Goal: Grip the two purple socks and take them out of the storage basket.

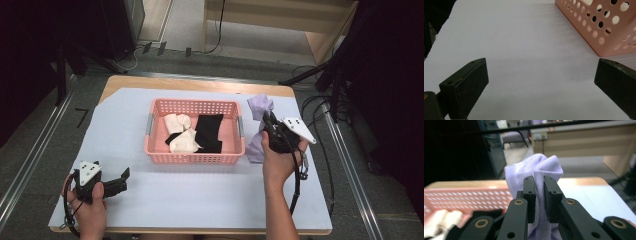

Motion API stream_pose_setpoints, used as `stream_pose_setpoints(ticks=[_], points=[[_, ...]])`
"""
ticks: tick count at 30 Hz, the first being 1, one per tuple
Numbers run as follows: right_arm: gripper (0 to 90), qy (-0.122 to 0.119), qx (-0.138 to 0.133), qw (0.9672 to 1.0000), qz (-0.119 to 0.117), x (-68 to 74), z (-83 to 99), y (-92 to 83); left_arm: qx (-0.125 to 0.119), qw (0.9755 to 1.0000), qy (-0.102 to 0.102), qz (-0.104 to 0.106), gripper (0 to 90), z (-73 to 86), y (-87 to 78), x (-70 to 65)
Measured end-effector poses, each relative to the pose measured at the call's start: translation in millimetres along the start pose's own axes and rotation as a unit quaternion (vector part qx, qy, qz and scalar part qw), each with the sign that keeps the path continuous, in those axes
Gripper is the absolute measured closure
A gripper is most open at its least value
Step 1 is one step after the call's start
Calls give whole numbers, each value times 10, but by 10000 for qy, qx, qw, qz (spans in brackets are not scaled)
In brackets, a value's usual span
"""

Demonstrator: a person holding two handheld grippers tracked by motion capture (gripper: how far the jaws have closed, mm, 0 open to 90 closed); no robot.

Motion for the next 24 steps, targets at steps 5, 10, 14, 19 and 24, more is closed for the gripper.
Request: stream_pose_setpoints(ticks=[5,10,14,19,24], points=[[814,45,347,9988,329,-218,190,-17,13,10000,7,-12,0,0,-1,0],[801,-18,693,9970,333,-311,382,19,-5,10000,2,3,0,0,-6,4],[659,295,886,9956,112,-350,543,23,15,10000,19,-1,1,0,-1,0],[492,263,789,9964,159,-381,514,-52,47,10000,-20,3,1,-1,3,7],[353,50,777,9970,5,-388,507,-158,45,10000,-32,7,0,-1,6,8]])
Point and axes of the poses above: each handheld gripper's, and its own axes: y roughly forward along the jaws, z roughly out of its underside, x roughly to its left, the point moved 4 cm from there along y, roughly forward along the jaws, and after that the axes turned 5 degrees about -y, right-handed, at the moved point
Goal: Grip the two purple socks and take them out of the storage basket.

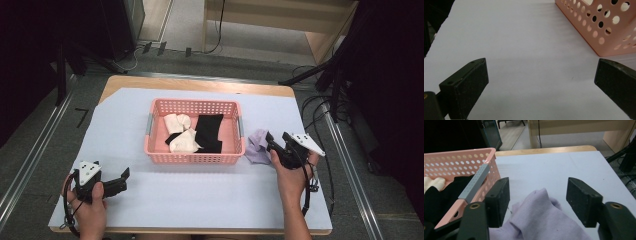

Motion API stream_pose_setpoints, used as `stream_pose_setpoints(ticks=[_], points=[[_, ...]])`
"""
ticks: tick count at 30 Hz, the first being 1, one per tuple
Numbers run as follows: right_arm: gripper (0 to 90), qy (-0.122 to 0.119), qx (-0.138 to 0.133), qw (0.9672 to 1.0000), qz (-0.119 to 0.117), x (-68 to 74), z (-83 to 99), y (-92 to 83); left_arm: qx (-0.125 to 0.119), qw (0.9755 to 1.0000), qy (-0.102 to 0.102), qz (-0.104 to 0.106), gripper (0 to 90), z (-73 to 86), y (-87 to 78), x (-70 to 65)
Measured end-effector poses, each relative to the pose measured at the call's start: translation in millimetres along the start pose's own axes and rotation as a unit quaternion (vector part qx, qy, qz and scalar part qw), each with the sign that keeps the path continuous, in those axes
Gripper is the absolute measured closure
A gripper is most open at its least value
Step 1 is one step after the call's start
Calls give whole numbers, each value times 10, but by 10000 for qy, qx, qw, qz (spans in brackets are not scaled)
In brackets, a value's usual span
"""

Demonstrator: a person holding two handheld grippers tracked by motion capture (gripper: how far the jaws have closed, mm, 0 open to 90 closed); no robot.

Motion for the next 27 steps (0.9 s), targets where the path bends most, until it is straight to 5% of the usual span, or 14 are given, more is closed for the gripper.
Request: stream_pose_setpoints(ticks=[23,27], points=[[275,502,-227,9985,-32,-570,239,-665,10,10000,58,-27,0,2,3,-13],[275,325,-183,9993,-13,-623,335,-734,-23,10000,56,-27,1,2,-1,-12]])
Point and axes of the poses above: each handheld gripper's, and its own axes: y roughly forward along the jaws, z roughly out of its underside, x roughly to its left, the point moved 4 cm from there along y, roughly forward along the jaws, and after that the axes turned 5 degrees about -y, right-handed, at the moved point
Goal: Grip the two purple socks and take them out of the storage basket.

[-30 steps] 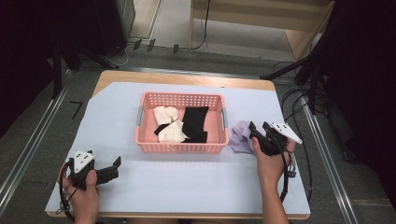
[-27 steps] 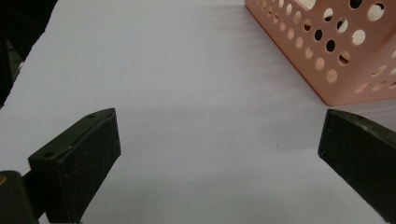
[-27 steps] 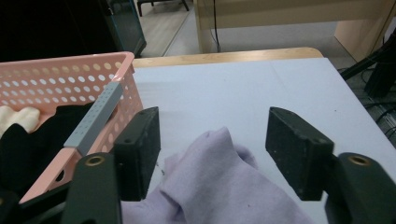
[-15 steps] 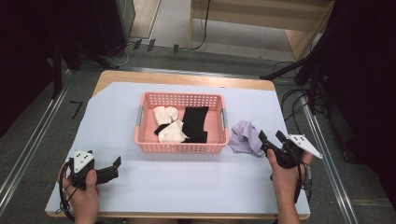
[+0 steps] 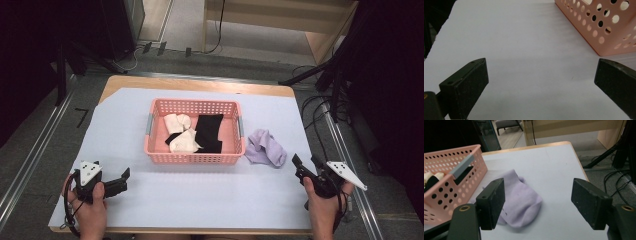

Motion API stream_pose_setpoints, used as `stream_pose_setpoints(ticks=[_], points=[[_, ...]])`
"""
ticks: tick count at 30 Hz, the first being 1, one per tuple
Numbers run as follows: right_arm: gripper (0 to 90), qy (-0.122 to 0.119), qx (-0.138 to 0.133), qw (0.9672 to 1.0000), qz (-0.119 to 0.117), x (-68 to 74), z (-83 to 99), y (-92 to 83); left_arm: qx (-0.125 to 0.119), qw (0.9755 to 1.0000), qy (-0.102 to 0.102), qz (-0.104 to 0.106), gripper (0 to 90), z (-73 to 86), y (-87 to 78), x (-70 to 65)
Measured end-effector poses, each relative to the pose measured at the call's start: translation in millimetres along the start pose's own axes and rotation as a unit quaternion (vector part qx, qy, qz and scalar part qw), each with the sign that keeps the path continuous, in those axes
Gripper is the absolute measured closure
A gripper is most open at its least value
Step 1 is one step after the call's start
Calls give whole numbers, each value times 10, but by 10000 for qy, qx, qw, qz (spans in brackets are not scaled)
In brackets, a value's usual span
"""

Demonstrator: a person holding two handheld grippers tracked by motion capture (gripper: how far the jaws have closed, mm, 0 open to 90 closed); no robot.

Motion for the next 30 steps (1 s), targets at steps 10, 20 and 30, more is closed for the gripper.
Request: stream_pose_setpoints(ticks=[10,20,30], points=[[275,72,69,9995,316,-279,262,-156,-4,10000,5,-8,0,0,-4,-1],[273,314,157,9984,449,-539,527,-327,-8,10000,-10,-8,0,0,3,-5],[238,100,174,9987,474,-481,538,-320,12,9999,-88,65,1,-3,0,17]])
Point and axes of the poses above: each handheld gripper's, and its own axes: y roughly forward along the jaws, z roughly out of its underside, x roughly to its left, the point moved 4 cm from there along y, roughly forward along the jaws, and after that the axes turned 5 degrees about -y, right-handed, at the moved point
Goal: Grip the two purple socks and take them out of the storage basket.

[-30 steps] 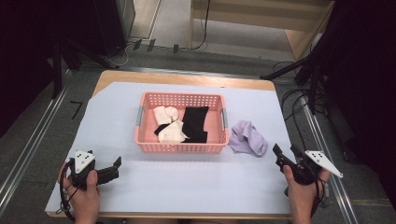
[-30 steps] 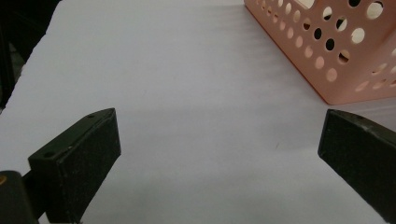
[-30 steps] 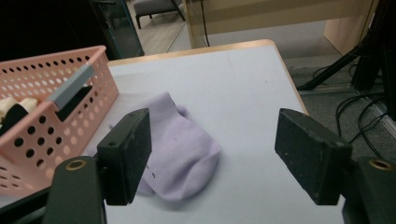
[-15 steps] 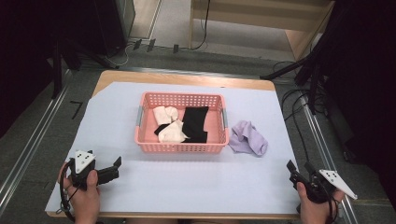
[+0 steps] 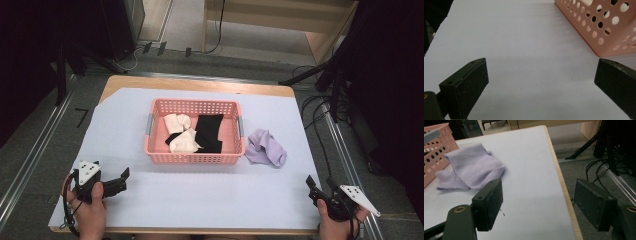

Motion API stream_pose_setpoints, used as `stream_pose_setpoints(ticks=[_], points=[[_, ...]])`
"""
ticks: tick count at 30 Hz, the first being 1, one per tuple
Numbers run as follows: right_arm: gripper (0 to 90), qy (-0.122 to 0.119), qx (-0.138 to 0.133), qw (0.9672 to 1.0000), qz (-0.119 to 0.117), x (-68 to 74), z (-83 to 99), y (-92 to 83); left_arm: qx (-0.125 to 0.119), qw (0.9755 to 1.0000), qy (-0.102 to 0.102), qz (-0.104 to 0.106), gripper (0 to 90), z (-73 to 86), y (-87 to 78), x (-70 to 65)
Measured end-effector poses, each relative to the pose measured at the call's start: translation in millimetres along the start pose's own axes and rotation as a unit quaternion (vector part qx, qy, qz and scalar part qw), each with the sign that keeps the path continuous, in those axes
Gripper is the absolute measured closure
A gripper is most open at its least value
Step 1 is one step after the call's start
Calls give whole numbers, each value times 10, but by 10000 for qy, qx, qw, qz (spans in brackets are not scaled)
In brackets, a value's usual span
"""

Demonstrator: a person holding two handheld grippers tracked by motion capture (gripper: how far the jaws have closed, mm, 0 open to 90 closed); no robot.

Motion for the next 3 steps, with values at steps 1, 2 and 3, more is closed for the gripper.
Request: stream_pose_setpoints(ticks=[1,2,3], points=[[229,124,-27,9999,-28,-7,1,-15,7,10000,-4,4,0,0,2,0],[227,153,-33,9999,-37,-13,1,-18,20,10000,1,5,0,0,3,1],[227,153,-33,9999,-37,-13,1,-18,20,10000,1,5,0,0,3,1]])
Point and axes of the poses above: each handheld gripper's, and its own axes: y roughly forward along the jaws, z roughly out of its underside, x roughly to its left, the point moved 4 cm from there along y, roughly forward along the jaws, and after that the axes turned 5 degrees about -y, right-handed, at the moved point
